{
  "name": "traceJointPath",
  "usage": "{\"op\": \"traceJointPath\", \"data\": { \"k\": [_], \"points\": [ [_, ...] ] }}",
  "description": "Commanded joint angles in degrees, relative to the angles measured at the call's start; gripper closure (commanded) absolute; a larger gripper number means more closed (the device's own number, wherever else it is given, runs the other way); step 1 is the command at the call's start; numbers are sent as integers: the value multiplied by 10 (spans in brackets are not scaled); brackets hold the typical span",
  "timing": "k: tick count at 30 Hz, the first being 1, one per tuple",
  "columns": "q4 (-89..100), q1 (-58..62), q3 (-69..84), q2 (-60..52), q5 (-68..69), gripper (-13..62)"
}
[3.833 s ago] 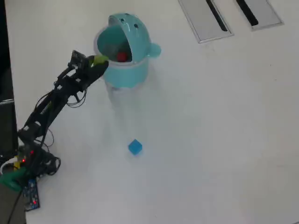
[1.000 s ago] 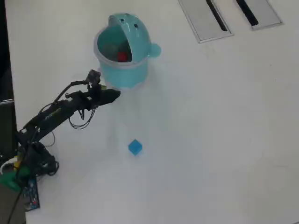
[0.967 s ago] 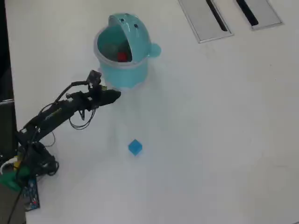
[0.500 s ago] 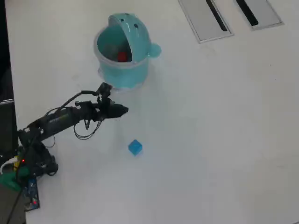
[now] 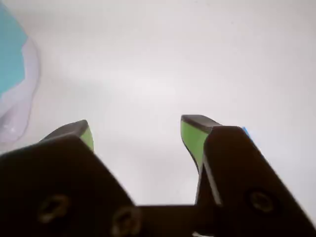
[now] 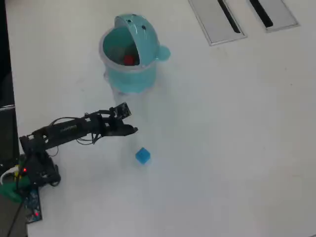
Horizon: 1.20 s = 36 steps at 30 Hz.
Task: Grasp RGB lego blocks and put them in the bin one by one.
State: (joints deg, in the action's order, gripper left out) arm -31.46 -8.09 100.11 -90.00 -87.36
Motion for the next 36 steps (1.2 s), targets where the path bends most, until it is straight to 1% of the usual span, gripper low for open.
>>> {"op": "traceJointPath", "data": {
  "k": [1,5,11,15,18,20,21,26,29,36],
  "points": [
    [59,1,-16,-4,57,164],
    [55,-2,-39,-20,149,181],
    [42,37,-57,-26,153,181],
    [-1,93,-69,-48,195,178],
    [-61,104,-66,-41,207,178],
    [-114,106,-76,-40,244,180],
    [-142,107,-98,-32,277,181],
    [-240,96,-152,-5,338,200],
    [-265,83,-193,22,387,200],
    [-287,98,-250,103,397,200]
  ]
}}
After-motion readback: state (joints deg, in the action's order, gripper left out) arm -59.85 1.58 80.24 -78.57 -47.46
